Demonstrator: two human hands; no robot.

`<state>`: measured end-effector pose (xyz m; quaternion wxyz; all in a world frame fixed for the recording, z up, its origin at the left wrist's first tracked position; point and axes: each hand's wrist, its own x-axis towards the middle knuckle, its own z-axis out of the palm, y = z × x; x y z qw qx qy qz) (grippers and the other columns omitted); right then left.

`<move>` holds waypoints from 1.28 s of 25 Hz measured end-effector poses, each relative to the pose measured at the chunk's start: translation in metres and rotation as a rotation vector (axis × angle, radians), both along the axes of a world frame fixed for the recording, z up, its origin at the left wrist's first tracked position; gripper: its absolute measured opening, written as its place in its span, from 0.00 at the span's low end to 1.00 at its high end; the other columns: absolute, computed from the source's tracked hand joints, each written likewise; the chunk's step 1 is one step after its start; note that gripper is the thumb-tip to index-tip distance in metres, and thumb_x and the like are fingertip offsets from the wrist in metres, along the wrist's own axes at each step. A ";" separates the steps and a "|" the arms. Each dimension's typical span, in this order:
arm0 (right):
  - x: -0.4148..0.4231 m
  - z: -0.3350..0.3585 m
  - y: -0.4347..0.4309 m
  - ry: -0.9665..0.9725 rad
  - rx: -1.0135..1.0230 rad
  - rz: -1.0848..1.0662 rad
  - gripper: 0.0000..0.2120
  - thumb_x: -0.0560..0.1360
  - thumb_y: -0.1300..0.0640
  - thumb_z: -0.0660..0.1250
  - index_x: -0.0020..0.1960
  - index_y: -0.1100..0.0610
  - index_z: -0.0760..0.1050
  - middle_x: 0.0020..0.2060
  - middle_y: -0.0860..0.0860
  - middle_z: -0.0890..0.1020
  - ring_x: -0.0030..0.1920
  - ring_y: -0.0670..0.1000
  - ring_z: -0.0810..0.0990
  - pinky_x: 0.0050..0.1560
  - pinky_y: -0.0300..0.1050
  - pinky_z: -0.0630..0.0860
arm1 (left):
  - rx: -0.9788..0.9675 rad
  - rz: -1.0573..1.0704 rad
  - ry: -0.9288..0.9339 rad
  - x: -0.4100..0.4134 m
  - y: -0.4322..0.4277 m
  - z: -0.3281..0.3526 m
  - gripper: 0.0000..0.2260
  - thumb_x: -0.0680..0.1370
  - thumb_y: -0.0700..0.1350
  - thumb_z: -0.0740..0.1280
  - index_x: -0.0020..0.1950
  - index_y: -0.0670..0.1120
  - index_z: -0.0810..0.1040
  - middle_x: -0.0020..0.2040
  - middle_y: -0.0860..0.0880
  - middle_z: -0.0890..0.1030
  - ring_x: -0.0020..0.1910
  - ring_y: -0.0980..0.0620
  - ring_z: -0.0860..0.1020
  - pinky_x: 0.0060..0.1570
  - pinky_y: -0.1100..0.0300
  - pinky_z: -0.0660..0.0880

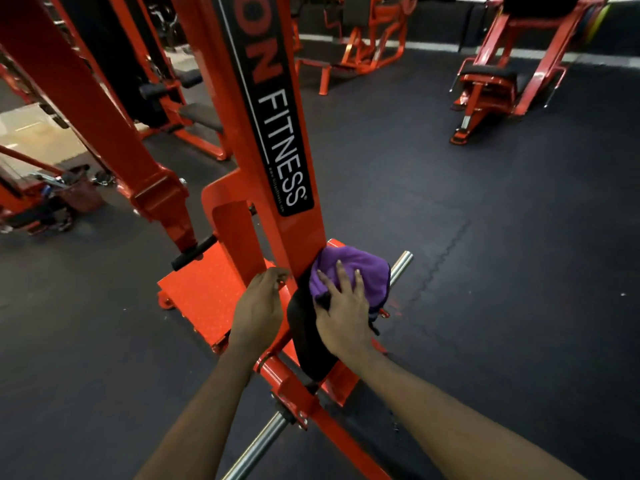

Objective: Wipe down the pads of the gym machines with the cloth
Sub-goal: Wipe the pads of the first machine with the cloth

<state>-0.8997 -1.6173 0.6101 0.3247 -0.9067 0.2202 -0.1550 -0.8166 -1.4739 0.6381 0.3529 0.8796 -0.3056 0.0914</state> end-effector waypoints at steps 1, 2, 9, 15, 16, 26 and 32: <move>-0.006 0.000 -0.003 -0.011 -0.027 0.030 0.24 0.79 0.46 0.64 0.75 0.44 0.71 0.79 0.47 0.65 0.78 0.60 0.58 0.75 0.61 0.62 | -0.001 0.000 -0.001 -0.002 -0.001 -0.001 0.15 0.79 0.40 0.54 0.59 0.46 0.77 0.54 0.48 0.82 0.54 0.45 0.80 0.53 0.49 0.76; -0.012 -0.001 -0.011 -0.022 0.010 0.063 0.23 0.78 0.43 0.62 0.71 0.45 0.75 0.75 0.47 0.71 0.74 0.58 0.66 0.72 0.60 0.66 | -0.001 0.000 -0.003 -0.004 -0.002 -0.003 0.15 0.79 0.41 0.54 0.59 0.46 0.77 0.54 0.49 0.82 0.54 0.46 0.80 0.53 0.49 0.76; -0.064 -0.008 -0.085 -0.242 0.843 -0.195 0.10 0.81 0.60 0.67 0.44 0.52 0.83 0.38 0.46 0.84 0.43 0.49 0.79 0.48 0.48 0.75 | -0.080 -0.010 0.007 -0.043 -0.034 -0.018 0.13 0.78 0.41 0.57 0.57 0.47 0.79 0.52 0.50 0.82 0.52 0.50 0.80 0.54 0.57 0.74; -0.137 -0.029 -0.132 0.016 0.803 -0.183 0.10 0.82 0.57 0.66 0.47 0.47 0.83 0.45 0.49 0.87 0.53 0.55 0.84 0.57 0.54 0.79 | -0.022 0.015 0.090 -0.104 -0.074 -0.045 0.11 0.80 0.43 0.58 0.57 0.49 0.78 0.52 0.53 0.80 0.53 0.53 0.77 0.53 0.57 0.73; -0.150 -0.034 -0.141 0.026 0.811 -0.189 0.10 0.82 0.58 0.65 0.47 0.47 0.83 0.46 0.49 0.86 0.53 0.55 0.84 0.57 0.53 0.79 | -0.012 0.023 0.114 -0.118 -0.081 -0.052 0.11 0.80 0.43 0.58 0.58 0.49 0.77 0.52 0.53 0.79 0.53 0.53 0.77 0.53 0.55 0.74; -0.228 -0.084 -0.244 0.191 0.912 -0.079 0.05 0.82 0.57 0.66 0.53 0.53 0.80 0.50 0.51 0.83 0.53 0.51 0.80 0.52 0.42 0.73 | 0.207 0.228 0.275 -0.268 -0.170 -0.119 0.10 0.82 0.46 0.57 0.59 0.47 0.75 0.53 0.49 0.77 0.54 0.47 0.75 0.54 0.49 0.73; -0.264 -0.074 -0.272 0.322 0.780 0.009 0.13 0.83 0.56 0.64 0.62 0.61 0.80 0.55 0.52 0.82 0.54 0.48 0.76 0.53 0.41 0.69 | 0.182 0.466 0.476 -0.372 -0.188 -0.127 0.10 0.83 0.43 0.59 0.63 0.45 0.76 0.58 0.48 0.77 0.58 0.47 0.75 0.55 0.52 0.73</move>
